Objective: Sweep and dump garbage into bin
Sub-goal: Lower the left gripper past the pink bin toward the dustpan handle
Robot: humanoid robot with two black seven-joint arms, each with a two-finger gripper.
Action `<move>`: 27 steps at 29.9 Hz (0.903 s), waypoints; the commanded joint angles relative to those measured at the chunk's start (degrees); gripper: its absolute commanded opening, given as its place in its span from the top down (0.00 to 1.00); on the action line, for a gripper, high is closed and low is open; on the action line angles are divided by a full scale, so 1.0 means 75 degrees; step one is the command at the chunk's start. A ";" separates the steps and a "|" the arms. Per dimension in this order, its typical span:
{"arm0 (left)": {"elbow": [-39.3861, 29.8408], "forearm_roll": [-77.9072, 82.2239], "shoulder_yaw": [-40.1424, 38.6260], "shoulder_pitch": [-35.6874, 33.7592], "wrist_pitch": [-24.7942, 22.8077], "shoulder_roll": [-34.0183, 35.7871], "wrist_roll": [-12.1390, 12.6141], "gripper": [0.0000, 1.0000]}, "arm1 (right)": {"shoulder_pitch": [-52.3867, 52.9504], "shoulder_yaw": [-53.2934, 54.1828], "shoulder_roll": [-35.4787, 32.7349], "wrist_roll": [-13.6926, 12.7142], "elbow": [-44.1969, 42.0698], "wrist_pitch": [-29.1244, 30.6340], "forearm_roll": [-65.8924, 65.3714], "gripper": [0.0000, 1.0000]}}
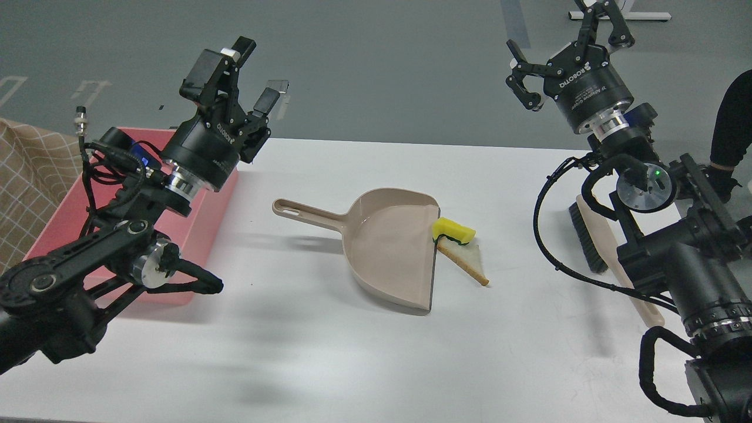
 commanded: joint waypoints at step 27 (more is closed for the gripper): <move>-0.0872 0.2315 0.0905 0.2116 0.1714 0.0428 0.0432 0.02 | -0.0012 -0.0026 0.0001 -0.0011 -0.0012 0.0000 -0.0012 0.00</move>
